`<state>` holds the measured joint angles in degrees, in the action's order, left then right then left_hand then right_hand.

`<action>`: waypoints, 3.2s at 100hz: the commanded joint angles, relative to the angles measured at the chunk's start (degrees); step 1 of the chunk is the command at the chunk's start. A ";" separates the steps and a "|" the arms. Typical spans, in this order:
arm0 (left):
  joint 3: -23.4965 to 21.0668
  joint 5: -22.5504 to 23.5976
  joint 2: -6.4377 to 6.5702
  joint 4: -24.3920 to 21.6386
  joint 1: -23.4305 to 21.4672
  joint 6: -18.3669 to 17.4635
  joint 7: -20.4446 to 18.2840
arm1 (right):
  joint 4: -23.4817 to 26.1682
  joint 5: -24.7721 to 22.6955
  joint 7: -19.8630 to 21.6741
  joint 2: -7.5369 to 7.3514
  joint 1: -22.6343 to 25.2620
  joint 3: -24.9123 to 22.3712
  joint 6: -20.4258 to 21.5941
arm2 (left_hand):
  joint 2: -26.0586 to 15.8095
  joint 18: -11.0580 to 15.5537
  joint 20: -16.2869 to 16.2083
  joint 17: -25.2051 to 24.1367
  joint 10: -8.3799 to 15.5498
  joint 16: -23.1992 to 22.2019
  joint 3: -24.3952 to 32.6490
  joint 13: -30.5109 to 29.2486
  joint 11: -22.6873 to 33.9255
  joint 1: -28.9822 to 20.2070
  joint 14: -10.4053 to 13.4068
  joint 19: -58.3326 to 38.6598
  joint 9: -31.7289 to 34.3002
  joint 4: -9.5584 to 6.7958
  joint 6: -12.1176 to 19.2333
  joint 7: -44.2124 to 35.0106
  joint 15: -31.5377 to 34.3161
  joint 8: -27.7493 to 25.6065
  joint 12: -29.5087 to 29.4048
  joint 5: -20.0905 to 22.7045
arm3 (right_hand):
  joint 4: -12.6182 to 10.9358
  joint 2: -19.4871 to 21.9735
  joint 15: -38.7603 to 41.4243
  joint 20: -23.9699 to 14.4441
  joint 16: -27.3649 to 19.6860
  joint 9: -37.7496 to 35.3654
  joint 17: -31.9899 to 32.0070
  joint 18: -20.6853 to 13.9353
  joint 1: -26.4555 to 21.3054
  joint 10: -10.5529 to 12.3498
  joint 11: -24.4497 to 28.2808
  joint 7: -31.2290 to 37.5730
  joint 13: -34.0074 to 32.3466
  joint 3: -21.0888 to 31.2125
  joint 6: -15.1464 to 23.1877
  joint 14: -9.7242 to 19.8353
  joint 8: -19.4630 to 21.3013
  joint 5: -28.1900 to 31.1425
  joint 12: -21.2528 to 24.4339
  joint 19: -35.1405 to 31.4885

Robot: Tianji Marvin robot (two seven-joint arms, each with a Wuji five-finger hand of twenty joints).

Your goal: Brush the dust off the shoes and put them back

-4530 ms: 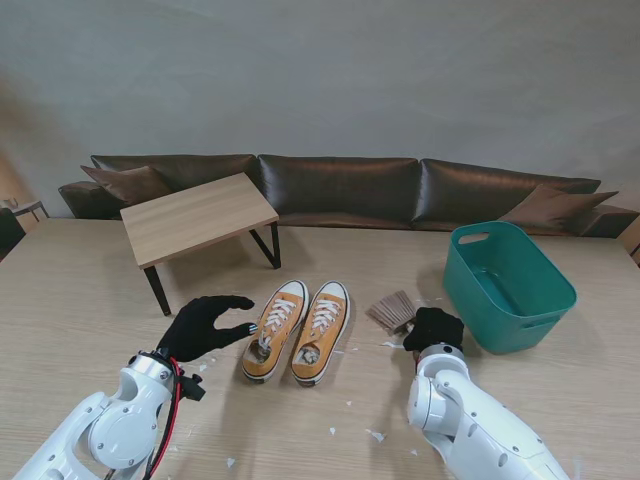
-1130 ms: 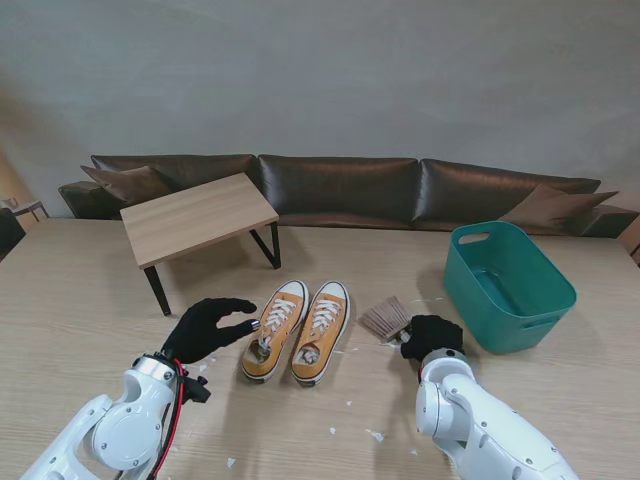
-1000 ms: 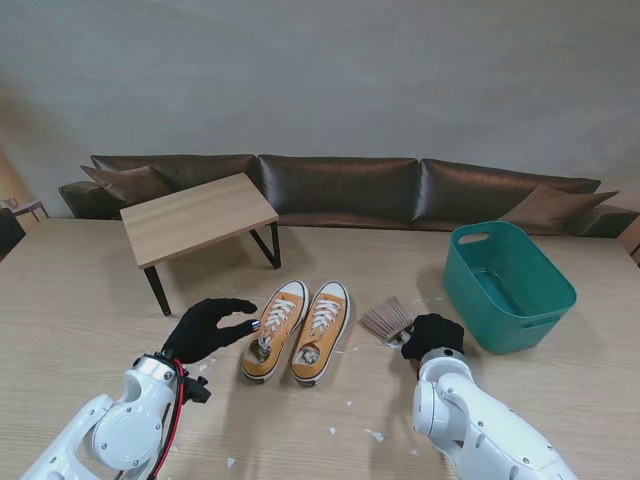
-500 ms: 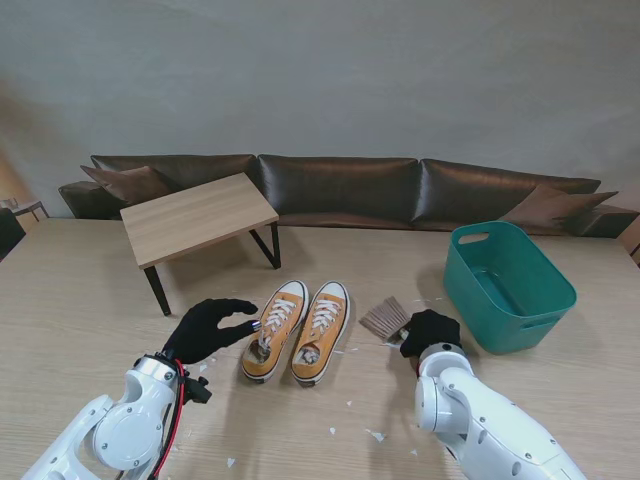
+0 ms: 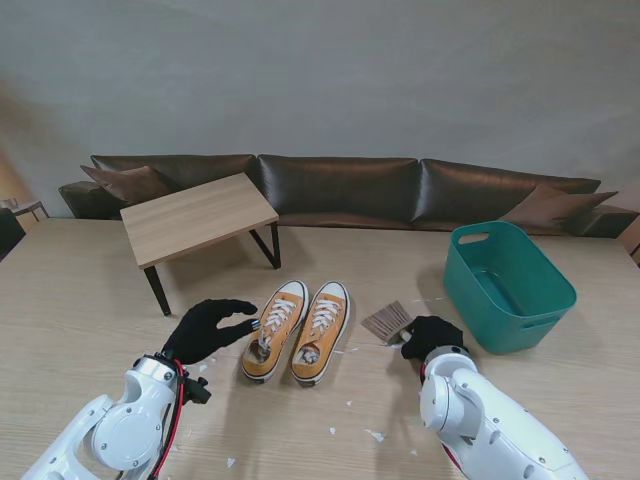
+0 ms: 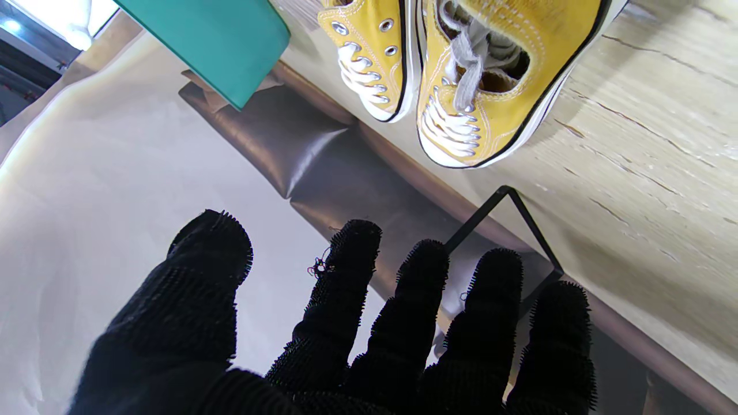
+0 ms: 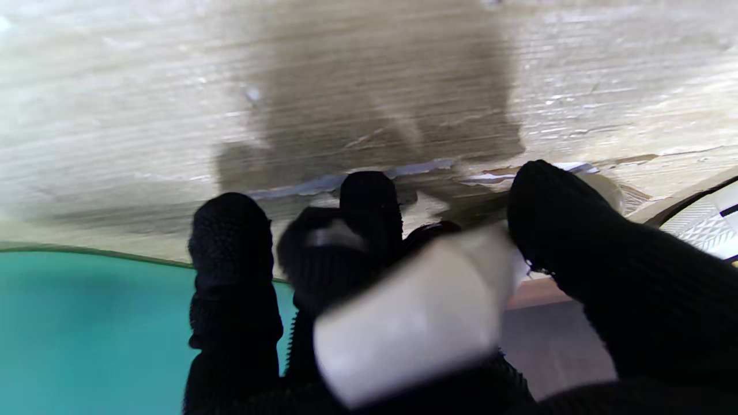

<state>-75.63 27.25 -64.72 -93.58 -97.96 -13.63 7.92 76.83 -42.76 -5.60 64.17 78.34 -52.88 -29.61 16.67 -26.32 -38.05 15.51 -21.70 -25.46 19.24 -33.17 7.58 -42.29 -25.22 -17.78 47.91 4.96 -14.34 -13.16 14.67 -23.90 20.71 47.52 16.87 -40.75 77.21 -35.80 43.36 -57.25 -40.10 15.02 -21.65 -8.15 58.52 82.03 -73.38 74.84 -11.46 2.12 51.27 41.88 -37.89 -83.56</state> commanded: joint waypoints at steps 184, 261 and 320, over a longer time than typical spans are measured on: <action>-0.60 0.92 0.18 -0.46 -0.52 0.74 -2.49 | 11.35 0.11 8.15 -1.21 3.75 -6.35 10.26 | -2.31 -0.88 -1.13 -1.33 -0.47 -0.32 -2.81 -0.82 -0.55 -2.13 -0.79 2.02 -0.86 -2.19 -0.20 0.54 -0.26 0.04 0.23 -0.24 | -10.59 22.58 26.83 -7.38 14.39 -25.88 -26.35 4.13 9.16 0.98 13.02 -15.23 -1.60 -3.12 0.37 -5.07 3.90 33.46 -13.48 -23.02; -1.27 1.37 0.28 -1.14 -1.09 0.13 -2.64 | 3.93 6.51 17.57 0.07 -19.97 14.51 8.99 | -2.74 -0.59 -1.45 -1.91 -0.43 -0.33 -3.84 -0.26 -0.59 -2.41 -0.77 2.13 -1.48 -2.34 -0.02 0.67 -0.73 0.14 0.13 -0.55 | -10.44 23.83 26.30 -6.85 13.43 -25.77 -26.24 3.99 10.15 2.00 11.80 -15.65 -1.68 -4.61 1.54 -3.72 4.78 32.18 -13.31 -21.94; -1.69 1.58 0.39 -1.83 -1.50 0.86 -3.17 | -4.17 11.16 19.59 4.23 -32.18 30.78 7.39 | -2.94 -0.64 -1.58 -2.01 -0.47 -0.45 -4.18 -0.57 -0.56 -2.68 -0.97 2.19 -1.36 -2.42 -0.14 0.67 -0.56 0.15 0.14 -0.55 | -10.83 25.08 26.45 -6.40 13.49 -25.79 -26.55 1.06 11.68 4.05 12.37 -14.51 -1.81 -5.50 3.35 -0.89 4.98 31.88 -13.98 -22.96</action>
<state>-77.17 28.88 -64.29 -94.89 -99.23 -13.02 5.98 72.50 -31.70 11.87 67.64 47.08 -22.89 -21.65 16.59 -26.36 -38.78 14.22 -21.75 -25.47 16.47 -33.04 7.31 -44.13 -25.25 -17.08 47.34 4.96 -14.35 -13.05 14.67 -23.91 20.71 47.44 9.34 -18.51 99.31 -41.35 56.98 -77.57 -40.09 17.29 -9.49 -5.92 64.42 68.11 -76.53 66.29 -4.18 -7.19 54.97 69.42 -51.59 -100.95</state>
